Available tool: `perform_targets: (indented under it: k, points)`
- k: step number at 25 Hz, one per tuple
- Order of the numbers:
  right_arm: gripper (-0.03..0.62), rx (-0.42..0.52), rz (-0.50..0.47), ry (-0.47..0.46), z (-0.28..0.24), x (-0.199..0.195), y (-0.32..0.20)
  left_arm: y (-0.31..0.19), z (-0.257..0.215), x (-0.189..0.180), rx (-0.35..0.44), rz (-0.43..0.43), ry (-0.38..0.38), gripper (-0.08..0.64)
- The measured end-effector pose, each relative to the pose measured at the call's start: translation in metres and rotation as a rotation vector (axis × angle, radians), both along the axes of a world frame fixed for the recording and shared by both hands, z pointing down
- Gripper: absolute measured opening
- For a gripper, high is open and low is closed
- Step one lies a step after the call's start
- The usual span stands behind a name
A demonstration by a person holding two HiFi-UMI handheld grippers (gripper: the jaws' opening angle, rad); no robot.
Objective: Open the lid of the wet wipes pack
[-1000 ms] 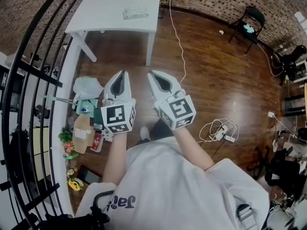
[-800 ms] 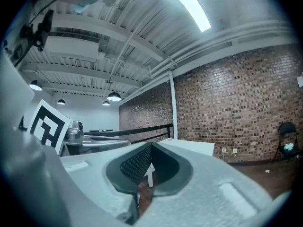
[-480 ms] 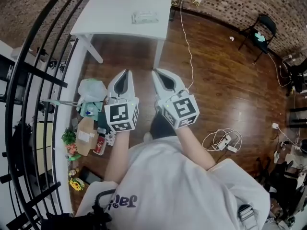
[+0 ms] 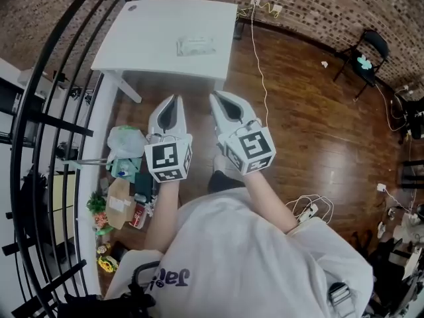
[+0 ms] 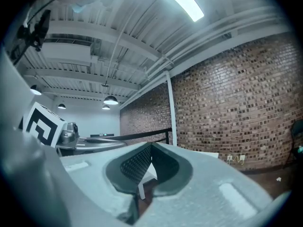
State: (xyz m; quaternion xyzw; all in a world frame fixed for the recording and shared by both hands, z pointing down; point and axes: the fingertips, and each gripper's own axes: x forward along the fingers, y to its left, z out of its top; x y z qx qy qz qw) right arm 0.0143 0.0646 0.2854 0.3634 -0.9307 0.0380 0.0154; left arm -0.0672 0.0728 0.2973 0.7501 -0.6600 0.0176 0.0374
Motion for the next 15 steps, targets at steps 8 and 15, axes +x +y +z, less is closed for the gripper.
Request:
perform_targets:
  k: [8,15]
  points:
    - [-0.008,-0.020,-0.002,-0.006,0.004,0.018,-0.077,-0.078,-0.002,0.021,-0.007,0.004,-0.017,0.015]
    - [-0.008,-0.042,-0.002,-0.020,0.018,0.041,-0.129,-0.121,0.010,0.040,-0.028,-0.008,-0.021,0.015]
